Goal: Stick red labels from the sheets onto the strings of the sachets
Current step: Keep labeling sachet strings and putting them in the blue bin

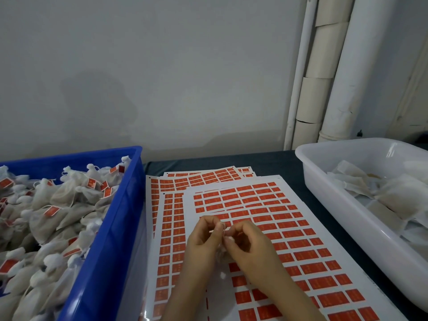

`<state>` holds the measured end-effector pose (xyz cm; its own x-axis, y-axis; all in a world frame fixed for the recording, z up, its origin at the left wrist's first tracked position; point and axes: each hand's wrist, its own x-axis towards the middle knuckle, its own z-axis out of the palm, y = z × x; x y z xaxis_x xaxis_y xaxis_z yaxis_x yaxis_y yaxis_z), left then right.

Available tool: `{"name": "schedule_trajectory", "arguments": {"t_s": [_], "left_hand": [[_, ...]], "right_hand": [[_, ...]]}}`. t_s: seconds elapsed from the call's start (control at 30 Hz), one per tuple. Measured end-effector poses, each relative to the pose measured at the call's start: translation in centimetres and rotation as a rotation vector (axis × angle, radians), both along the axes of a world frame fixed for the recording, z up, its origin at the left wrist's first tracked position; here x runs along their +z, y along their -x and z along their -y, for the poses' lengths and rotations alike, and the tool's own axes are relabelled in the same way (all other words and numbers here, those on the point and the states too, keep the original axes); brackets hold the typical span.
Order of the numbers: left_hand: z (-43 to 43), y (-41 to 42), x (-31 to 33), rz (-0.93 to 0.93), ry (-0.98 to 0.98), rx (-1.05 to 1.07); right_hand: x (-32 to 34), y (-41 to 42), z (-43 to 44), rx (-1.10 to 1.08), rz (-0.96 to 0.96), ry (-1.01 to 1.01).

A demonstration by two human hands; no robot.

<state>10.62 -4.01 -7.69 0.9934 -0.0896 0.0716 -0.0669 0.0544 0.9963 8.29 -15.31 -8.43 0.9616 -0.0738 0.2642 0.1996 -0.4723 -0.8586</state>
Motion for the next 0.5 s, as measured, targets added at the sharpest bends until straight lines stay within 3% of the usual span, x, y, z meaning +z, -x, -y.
{"name": "schedule_trajectory", "arguments": {"t_s": [0.17, 0.27, 0.5], "left_hand": [[0.4, 0.4, -0.3, 0.099, -0.035, 0.046], [0.4, 0.3, -0.4, 0.098, -0.018, 0.052], [0.2, 0.2, 0.0, 0.059, 0.028, -0.014]], "right_hand": [[0.7, 0.2, -0.1, 0.094, -0.121, -0.140], [1.2, 0.3, -0.1, 0.126, -0.194, -0.144], [1.3, 0.3, 0.5, 0.072, -0.284, -0.363]]}}
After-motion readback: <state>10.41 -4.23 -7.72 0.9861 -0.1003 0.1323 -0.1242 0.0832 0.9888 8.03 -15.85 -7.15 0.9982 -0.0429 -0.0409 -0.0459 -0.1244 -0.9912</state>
